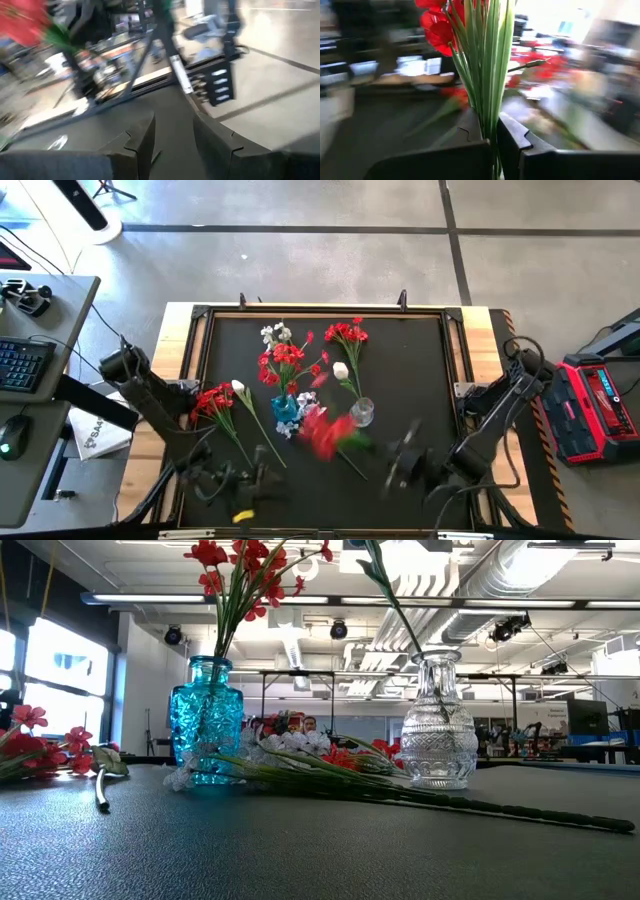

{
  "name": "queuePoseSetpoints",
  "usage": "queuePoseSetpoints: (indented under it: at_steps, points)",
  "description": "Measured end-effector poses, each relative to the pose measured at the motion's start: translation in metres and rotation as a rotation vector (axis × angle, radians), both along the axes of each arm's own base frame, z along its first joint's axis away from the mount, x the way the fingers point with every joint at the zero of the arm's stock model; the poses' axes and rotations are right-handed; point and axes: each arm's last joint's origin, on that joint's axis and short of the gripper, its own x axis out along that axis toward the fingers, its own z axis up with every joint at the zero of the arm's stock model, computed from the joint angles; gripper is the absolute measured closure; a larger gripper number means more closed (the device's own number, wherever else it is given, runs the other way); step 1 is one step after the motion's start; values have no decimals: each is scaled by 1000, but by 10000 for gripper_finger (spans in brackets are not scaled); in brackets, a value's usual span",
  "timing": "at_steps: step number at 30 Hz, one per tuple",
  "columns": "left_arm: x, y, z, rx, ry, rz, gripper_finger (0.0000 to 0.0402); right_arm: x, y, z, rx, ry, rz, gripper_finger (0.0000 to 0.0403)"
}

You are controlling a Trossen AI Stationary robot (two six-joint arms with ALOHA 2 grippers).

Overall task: Sort flowers into vase by color
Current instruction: Put the red flowers into the blue vase

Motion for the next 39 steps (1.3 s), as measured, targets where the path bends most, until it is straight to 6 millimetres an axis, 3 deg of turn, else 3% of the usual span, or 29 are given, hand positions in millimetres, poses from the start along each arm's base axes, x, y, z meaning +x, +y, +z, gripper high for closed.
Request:
queuePoseSetpoints:
  at_steps: [3, 7, 11, 19, 25, 39]
  points:
    - [8, 2, 4, 40, -47, -151, 280, 11, 13, -14, -15, -36, 234, 403]
    - [12, 4, 9, 128, -114, -182, 280, 22, 21, -28, -56, -241, 541, 403]
    - [14, 6, 12, 243, -170, -210, 277, 35, 16, -40, -78, -421, 688, 403]
    - [32, 25, 20, 174, -231, -146, 212, 68, -5, -44, -79, -457, 725, 403]
    - [42, 36, 27, 114, -289, -146, 158, 79, -20, -44, -80, -459, 694, 403]
    - [57, 56, 34, -13, -341, -190, 156, 98, -49, -47, -32, -426, 620, 403]
